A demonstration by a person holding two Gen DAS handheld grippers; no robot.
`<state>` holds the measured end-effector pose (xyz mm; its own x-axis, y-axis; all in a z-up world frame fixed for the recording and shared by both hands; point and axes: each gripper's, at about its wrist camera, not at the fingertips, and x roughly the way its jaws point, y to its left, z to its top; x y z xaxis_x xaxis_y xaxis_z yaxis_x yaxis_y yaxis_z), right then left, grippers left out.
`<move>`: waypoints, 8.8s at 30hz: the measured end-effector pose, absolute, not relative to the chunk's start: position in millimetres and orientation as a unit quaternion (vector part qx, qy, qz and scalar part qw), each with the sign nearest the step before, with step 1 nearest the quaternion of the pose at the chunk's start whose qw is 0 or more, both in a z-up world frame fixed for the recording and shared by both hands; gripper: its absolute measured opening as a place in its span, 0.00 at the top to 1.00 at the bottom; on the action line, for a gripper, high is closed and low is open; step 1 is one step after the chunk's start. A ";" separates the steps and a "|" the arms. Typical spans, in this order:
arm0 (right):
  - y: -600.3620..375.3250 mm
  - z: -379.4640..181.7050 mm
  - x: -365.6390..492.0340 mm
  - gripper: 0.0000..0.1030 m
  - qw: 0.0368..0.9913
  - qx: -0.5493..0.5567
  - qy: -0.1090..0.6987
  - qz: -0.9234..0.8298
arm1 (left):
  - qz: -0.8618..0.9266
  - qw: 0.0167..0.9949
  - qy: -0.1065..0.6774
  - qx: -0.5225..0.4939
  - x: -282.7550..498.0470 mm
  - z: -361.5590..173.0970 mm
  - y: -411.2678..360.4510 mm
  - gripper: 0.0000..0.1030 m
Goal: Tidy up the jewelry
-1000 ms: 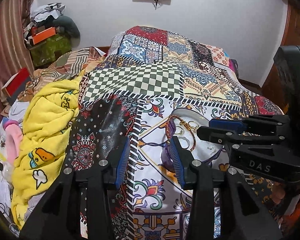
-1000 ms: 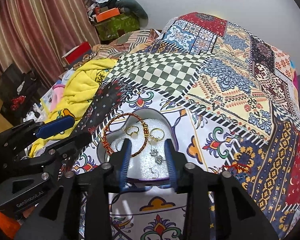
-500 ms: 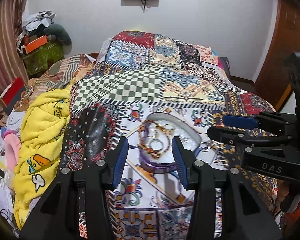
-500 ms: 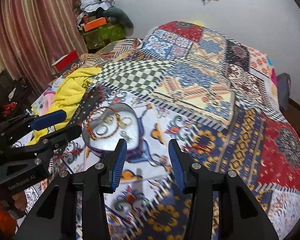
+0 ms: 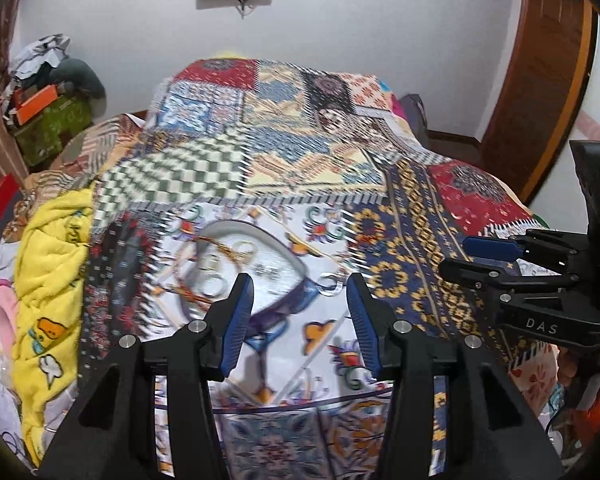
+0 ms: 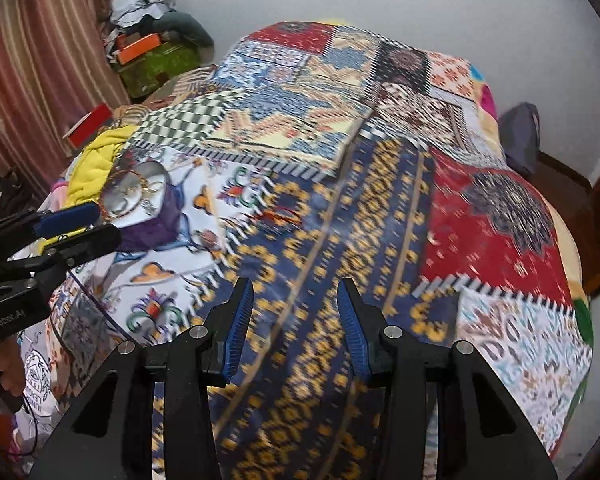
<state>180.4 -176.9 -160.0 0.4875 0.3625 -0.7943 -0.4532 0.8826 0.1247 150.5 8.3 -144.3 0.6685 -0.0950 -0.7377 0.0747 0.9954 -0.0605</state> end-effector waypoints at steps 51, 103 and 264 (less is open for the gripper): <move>-164.0 -171.4 208.6 0.61 0.854 -0.028 0.450 0.261 | -0.071 0.906 0.415 -0.039 196.2 -179.4 -18.4 1.00; -180.6 -165.2 204.8 0.93 0.853 0.005 0.446 0.270 | -0.079 0.871 0.481 -0.060 214.8 -223.6 -25.7 0.87; -139.4 27.2 -18.2 0.00 0.966 0.019 0.092 0.240 | 0.031 0.995 0.096 -0.013 -64.3 36.9 31.2 0.01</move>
